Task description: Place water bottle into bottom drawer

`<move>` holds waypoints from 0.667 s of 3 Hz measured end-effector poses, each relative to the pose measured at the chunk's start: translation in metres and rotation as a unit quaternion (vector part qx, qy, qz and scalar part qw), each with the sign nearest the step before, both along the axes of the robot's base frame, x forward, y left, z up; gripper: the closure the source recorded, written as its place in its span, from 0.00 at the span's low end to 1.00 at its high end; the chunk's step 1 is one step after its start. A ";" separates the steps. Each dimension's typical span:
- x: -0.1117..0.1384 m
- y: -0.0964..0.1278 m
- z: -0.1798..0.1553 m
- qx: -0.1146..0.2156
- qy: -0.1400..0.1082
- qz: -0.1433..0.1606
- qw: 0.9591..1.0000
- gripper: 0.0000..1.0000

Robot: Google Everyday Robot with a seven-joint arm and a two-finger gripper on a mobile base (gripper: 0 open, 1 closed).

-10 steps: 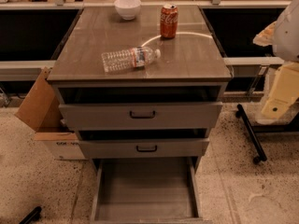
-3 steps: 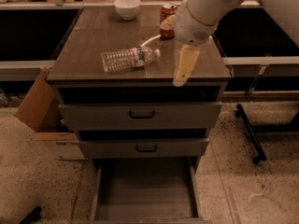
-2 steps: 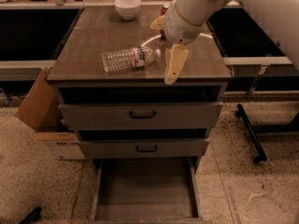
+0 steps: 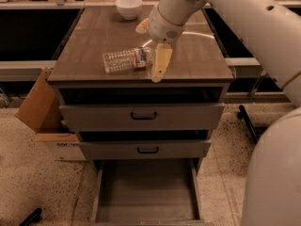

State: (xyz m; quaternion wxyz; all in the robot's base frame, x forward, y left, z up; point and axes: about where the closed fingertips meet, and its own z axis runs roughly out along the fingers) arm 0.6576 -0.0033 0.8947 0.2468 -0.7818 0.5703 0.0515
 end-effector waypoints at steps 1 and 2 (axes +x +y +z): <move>0.007 0.017 -0.004 0.001 0.006 0.017 1.000 0.00; 0.011 0.035 -0.013 -0.004 0.016 0.035 0.999 0.00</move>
Offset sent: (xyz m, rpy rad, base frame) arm 0.0152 0.0532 -0.0179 -0.0218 0.0525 0.1101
